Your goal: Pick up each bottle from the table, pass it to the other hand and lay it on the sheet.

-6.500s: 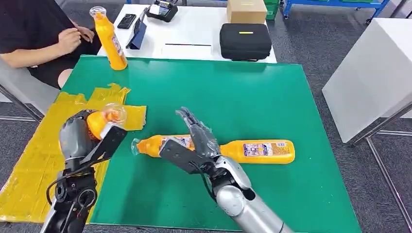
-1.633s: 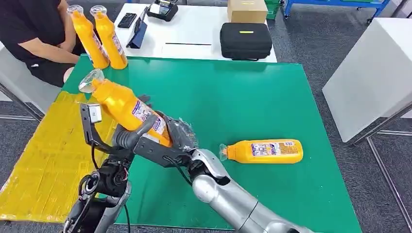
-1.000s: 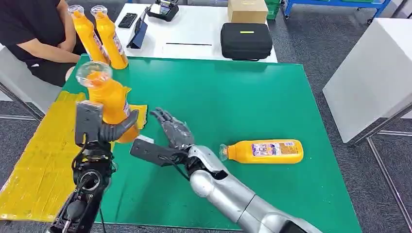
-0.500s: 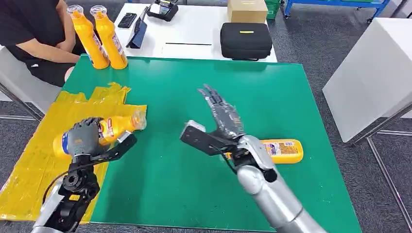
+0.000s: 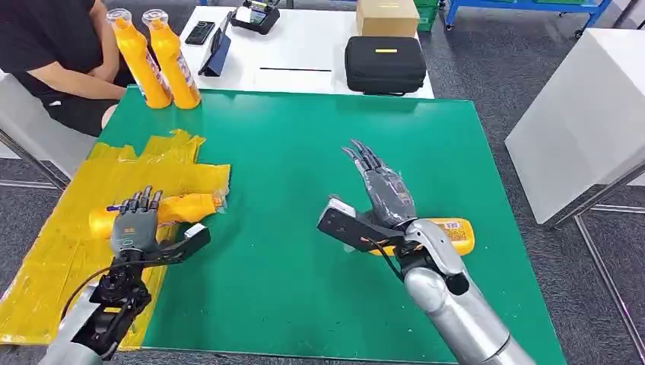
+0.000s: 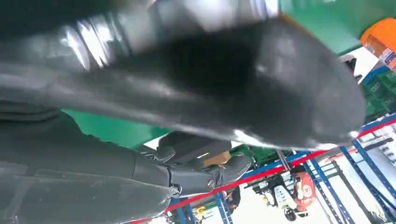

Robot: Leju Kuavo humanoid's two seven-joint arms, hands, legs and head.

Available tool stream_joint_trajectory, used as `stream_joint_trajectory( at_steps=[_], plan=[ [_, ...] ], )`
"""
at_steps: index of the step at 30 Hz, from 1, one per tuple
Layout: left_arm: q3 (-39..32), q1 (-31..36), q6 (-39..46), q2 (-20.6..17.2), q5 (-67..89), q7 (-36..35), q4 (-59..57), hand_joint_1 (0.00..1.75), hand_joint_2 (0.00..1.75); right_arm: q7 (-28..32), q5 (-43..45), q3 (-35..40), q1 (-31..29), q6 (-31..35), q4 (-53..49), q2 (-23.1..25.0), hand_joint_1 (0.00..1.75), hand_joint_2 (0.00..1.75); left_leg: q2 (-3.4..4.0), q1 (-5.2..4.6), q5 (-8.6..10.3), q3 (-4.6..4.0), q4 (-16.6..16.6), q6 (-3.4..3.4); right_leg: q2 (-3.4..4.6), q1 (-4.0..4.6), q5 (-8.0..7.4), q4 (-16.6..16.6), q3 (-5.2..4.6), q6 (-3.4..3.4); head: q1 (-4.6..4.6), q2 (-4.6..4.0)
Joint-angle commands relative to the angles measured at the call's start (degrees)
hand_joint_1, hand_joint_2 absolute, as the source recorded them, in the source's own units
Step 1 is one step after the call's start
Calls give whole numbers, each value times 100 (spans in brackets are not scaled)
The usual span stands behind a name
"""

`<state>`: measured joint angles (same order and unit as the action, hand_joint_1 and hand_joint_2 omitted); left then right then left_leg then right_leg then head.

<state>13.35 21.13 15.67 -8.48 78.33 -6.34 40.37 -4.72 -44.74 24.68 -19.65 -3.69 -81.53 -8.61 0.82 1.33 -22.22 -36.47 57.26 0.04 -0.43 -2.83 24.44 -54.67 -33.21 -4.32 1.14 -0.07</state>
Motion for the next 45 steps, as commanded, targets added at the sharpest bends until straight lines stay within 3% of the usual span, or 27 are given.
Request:
stream_joint_trajectory(
  at_steps=[1,7,13,18,26,29,35,42,43,44,45],
  plan=[
    [49,120,96,34,-359,119,-766,0,0,-441,-364,323,46,-935,284,-1053,0,175,-16,0,-3,22,-4,6,-10,2,6,7,26,21,0,0],
    [-263,-49,88,23,-1400,626,-260,0,0,-300,-567,254,-87,-1421,917,-1909,0,175,-25,-12,0,17,1,17,-27,-7,6,6,33,25,0,0],
    [-929,-1031,-457,33,-3406,973,2017,0,0,-122,-726,691,-871,-1885,1947,-1987,0,175,-1,-19,-6,23,4,17,9,-11,-1,0,30,32,2,0],
    [-842,-1356,-661,5,-4322,920,3217,0,0,-12,-682,1120,-1518,-1830,2618,-2056,0,175,6,-15,-3,10,12,19,6,-7,-4,-8,15,24,0,0],
    [-557,-1334,-670,-87,-4704,980,3343,0,0,84,-402,1388,-1798,-1902,3165,-2109,0,175,-7,-13,8,4,4,22,-14,-7,-5,-1,18,12,2,0],
    [-467,-1265,-656,-96,-4846,1036,3359,0,0,237,-161,1679,-1959,-1947,3517,-2126,0,175,-5,-12,-2,20,9,24,-6,-4,1,-6,29,37,-2,0],
    [-315,-1073,-725,-123,-5216,1176,3468,0,0,363,95,1973,-1921,-2019,4027,-1882,0,175,-19,-8,9,3,2,22,-24,-2,-6,4,20,14,0,0],
    [-132,-1014,-626,-275,-5877,1247,3868,0,0,683,293,2517,-1917,-2457,4728,-1540,0,175,-9,-6,0,17,6,21,-9,2,-1,-2,28,32,2,0],
    [-112,-979,-617,-271,-5998,1280,3908,0,0,781,326,2577,-1865,-2431,4887,-1478,155,175,-14,-6,7,8,1,20,-17,0,-5,4,23,17,2,0],
    [-99,-950,-614,-253,-6079,1307,3938,0,0,827,343,2627,-1811,-2464,5006,-1421,175,175,-11,-5,-6,33,5,22,-8,4,5,-1,43,48,0,0],
    [-105,-917,-631,-227,-6154,1317,3943,0,0,821,343,2642,-1770,-2436,5071,-1379,175,175,-22,-3,7,12,0,20,-25,4,-3,6,29,21,2,0]
  ],
)
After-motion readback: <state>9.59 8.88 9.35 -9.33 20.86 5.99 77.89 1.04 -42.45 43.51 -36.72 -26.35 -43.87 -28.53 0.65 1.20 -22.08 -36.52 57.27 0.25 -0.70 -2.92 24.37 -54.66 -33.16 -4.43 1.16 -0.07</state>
